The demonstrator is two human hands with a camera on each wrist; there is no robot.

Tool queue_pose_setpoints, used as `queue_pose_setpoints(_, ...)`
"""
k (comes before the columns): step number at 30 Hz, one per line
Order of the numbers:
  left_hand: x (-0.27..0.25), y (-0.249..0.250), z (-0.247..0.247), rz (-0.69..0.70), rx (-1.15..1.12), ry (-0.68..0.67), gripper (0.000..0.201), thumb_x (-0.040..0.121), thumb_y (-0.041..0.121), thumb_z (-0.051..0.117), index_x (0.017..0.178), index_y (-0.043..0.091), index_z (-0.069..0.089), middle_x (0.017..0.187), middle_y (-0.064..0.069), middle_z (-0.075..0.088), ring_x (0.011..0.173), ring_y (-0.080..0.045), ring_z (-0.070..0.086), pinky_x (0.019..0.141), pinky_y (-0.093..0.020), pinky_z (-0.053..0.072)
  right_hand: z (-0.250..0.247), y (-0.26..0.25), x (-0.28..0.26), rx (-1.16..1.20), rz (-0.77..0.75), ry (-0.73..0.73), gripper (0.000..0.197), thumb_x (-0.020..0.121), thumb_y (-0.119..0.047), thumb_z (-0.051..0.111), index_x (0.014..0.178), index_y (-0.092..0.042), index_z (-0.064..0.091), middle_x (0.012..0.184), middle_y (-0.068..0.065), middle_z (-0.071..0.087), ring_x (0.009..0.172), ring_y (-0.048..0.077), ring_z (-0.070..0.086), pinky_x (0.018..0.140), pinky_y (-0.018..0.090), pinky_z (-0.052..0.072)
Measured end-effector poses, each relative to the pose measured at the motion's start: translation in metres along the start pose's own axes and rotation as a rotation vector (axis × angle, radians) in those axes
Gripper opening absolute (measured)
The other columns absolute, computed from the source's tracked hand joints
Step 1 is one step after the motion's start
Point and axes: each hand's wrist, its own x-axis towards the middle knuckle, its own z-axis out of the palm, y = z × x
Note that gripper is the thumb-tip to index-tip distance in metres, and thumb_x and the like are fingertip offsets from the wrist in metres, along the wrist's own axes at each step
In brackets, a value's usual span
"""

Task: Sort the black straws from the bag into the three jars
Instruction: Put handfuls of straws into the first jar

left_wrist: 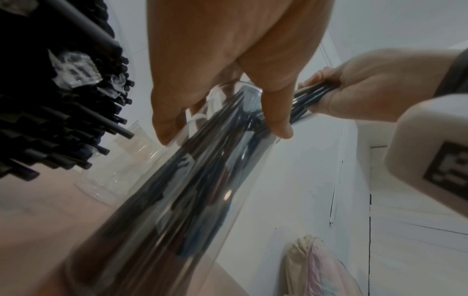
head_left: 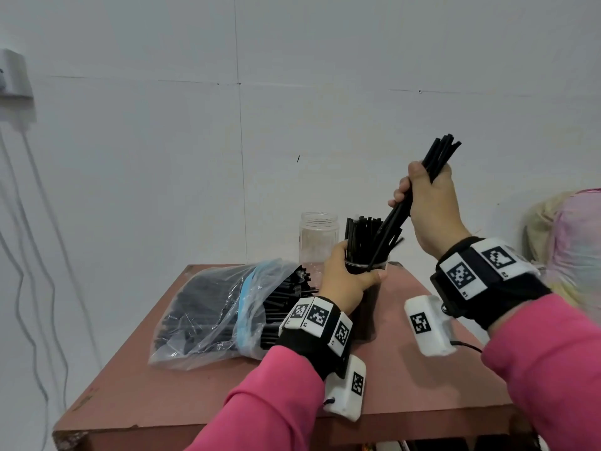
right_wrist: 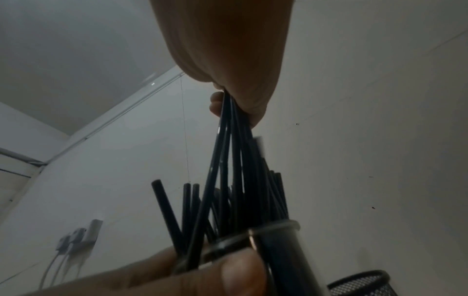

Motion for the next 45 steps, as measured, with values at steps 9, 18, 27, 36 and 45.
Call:
queue_pose_setpoints(9,0.004,-0.007,-0.002,0.006,-0.009,-0.032,0.061,0.074,0.005,0.079,0.126,0.019,0.05,0.119,-0.002,0.062,0.112,-0.017,0.059,0.101,-0.039,0.047,0.003,0.002,0.013,0.067,-0.024,0.168,0.014,0.103,-0.018,0.037,0.092,-0.024,0.04,0.066,-0.002,0.044,0.049,0.008,0.043,0.059,0.026,0.047)
queue_pose_setpoints(18,0.004,-0.01,-0.002,0.044,-0.012,-0.043,0.062,0.072,0.013,0.079,0.126,0.022,0.05,0.123,-0.002,0.06,0.114,-0.018,0.058,0.102,-0.044,0.046,0.006,0.023,-0.004,-0.462,-0.029,-0.133,0.011,0.101,-0.029,0.044,0.102,-0.018,0.048,0.083,-0.005,0.063,0.079,0.015,0.059,0.071,0.029,0.046)
queue_pose_setpoints(27,0.004,-0.01,-0.001,0.061,-0.067,-0.044,0.079,0.074,0.0,0.077,0.137,0.021,0.034,0.126,-0.003,0.057,0.116,-0.018,0.057,0.103,-0.042,0.045,-0.008,0.027,-0.015,-0.373,0.051,-0.235,0.053,0.085,-0.018,0.071,0.13,-0.025,0.044,0.129,-0.005,0.052,0.117,0.012,0.051,0.093,0.024,0.042)
queue_pose_setpoints(36,0.005,-0.009,0.0,0.097,-0.057,-0.067,0.09,0.064,0.016,0.078,0.14,0.025,0.031,0.126,-0.002,0.058,0.114,-0.017,0.059,0.098,-0.044,0.049,-0.003,0.023,-0.025,-0.9,-0.299,-0.509,0.04,0.102,-0.025,0.041,0.142,-0.024,0.045,0.152,-0.01,0.038,0.139,0.005,0.032,0.114,0.022,0.023)
queue_pose_setpoints(45,0.006,-0.01,-0.002,0.105,-0.009,-0.056,0.089,0.067,0.014,0.08,0.141,0.024,0.031,0.127,0.0,0.057,0.116,-0.015,0.057,0.102,-0.042,0.047,-0.006,0.017,-0.027,-0.88,-0.325,-0.446,0.046,0.105,-0.023,0.034,0.151,-0.023,0.028,0.155,-0.007,0.032,0.144,0.006,0.023,0.121,0.03,0.004)
